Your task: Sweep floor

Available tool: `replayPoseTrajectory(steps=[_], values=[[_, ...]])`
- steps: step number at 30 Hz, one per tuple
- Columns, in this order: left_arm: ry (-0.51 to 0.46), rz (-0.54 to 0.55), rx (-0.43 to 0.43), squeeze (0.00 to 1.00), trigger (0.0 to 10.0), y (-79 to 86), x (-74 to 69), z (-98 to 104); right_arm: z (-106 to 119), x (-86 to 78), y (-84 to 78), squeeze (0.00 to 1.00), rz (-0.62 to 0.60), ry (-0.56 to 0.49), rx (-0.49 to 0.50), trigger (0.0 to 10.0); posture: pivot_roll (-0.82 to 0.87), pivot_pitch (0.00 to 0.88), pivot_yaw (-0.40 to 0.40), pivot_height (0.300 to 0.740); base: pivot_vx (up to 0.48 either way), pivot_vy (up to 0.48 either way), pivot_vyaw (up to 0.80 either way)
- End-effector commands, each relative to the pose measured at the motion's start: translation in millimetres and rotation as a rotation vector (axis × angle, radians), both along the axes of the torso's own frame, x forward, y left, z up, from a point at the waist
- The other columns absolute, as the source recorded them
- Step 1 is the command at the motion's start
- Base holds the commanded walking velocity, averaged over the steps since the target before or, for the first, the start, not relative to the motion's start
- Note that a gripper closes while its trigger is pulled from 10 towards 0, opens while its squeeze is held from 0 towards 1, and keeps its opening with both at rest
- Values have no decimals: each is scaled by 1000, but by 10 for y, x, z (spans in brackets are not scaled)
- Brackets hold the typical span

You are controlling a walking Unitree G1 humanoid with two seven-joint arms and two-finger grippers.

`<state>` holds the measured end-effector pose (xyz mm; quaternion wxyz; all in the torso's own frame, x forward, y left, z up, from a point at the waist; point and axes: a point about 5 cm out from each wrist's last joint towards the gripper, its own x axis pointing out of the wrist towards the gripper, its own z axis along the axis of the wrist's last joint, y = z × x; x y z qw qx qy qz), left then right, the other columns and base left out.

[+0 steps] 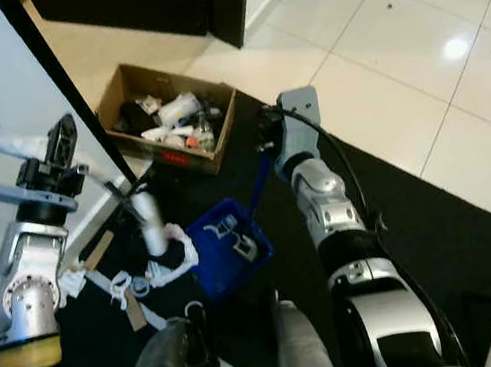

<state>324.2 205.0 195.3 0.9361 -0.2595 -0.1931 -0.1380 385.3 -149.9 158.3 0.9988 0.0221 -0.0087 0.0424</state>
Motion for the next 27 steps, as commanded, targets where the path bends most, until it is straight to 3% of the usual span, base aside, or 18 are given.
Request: replayPoseTrajectory(steps=[1, 3, 4, 9, 13, 15, 20, 21, 27], values=[[8, 17, 51, 0, 10000, 32, 4, -75, -83, -25, -144, 0, -85, 23, 27, 10000, -26, 331, -10, 740, 0, 0, 0], [15, 20, 54, 0, 10000, 38, 14, -91, -80, -24, -157, 0, -95, 22, 29, 10000, -26, 331, -10, 740, 0, 0, 0], [44, 23, 66, 0, 10000, 62, 67, -186, -44, -20, -234, 0, -162, 5, 37, 10000, -42, 339, -8, 740, 0, 0, 0], [132, -27, -4, 0, 10000, 82, 137, -452, 13, -28, -311, 0, -239, -32, 49, 10000, -44, 342, -12, 740, 0, 0, 0], [208, -118, -238, 0, 10000, 26, 187, -663, -13, -37, -237, 0, -213, -33, 57, 10000, -52, 347, -18, 740, 0, 0, 0], [215, -134, -265, 0, 10000, 0, 197, -685, -20, -39, -222, 0, -208, -31, 58, 10000, -52, 347, -18, 740, 0, 0, 0], [261, -382, -375, 0, 10000, -554, 192, -797, -86, -47, 27, 0, -41, 1, 48, 10000, -61, 348, -13, 740, 0, 0, 0], [261, -382, -375, 0, 10000, -554, 192, -797, -86, -47, 27, 0, -41, 1, 48, 10000, -61, 348, -13, 740, 0, 0, 0], [194, -661, -525, 0, 10000, -1254, 13, -632, -65, -32, 44, 0, -21, 0, 47, 10000, -60, 350, -16, 740, 0, 0, 0]])
